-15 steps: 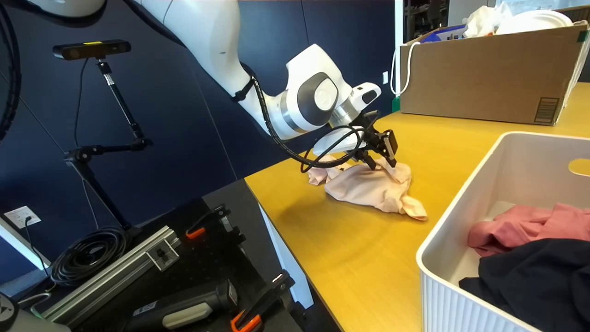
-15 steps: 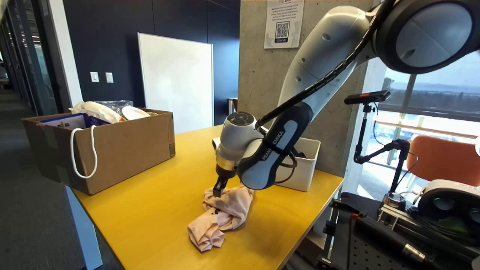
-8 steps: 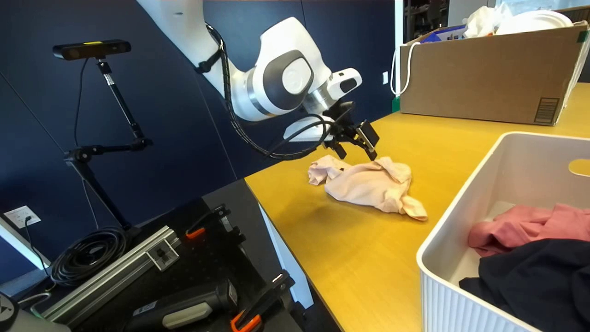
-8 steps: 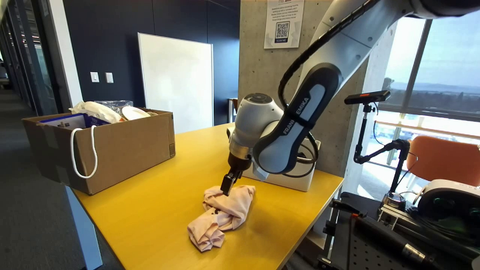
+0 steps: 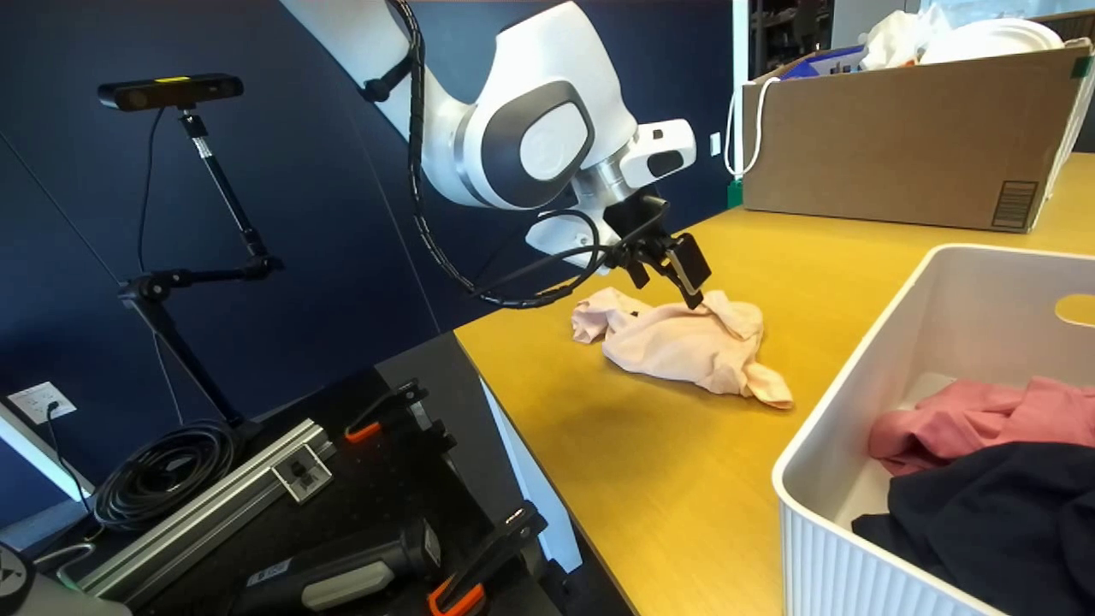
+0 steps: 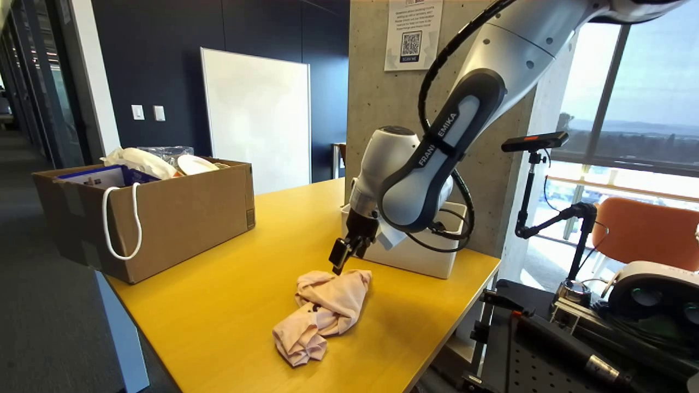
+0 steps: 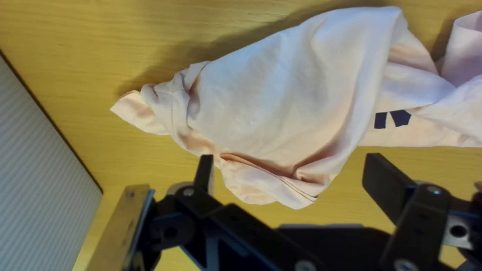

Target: Fold the t-shirt

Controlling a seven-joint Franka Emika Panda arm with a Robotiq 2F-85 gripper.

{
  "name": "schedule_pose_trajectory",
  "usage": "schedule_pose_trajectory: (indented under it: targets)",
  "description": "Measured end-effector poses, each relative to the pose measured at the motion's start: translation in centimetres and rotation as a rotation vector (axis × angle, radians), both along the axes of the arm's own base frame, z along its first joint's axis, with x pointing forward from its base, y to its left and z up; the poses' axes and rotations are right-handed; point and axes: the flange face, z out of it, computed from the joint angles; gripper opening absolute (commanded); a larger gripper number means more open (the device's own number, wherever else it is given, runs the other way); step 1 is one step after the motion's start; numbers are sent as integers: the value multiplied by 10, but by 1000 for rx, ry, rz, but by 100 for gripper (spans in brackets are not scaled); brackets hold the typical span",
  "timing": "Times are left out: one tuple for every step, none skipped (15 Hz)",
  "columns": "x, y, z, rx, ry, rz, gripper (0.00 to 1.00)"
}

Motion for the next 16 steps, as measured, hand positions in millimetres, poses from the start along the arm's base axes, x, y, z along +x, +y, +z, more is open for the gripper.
schedule_pose_trajectory:
  targets:
    - [3,1,-2,9,-2,-2,100]
    - [7,3,-5,17,-5,-3,100]
    - [12,6,-8,25,-8,-4,100]
    - [17,9,-12,34,-10,-4,100]
    - [22,12,-17,41,-10,-4,100]
    - [28,15,-24,48,-9,-4,100]
    - [32,18,-31,55,-6,-5,100]
    - [37,21,-39,62,-2,-6,100]
    - [40,24,-48,70,5,-7,100]
    - [43,27,-58,78,14,-6,100]
    - [45,30,-67,86,23,-4,100]
    - [46,33,-77,92,31,-2,100]
    - [46,36,-86,97,39,0,100]
    - [45,39,-95,100,46,2,100]
    - [45,41,-103,102,54,4,95]
    - [45,41,-108,102,58,5,72]
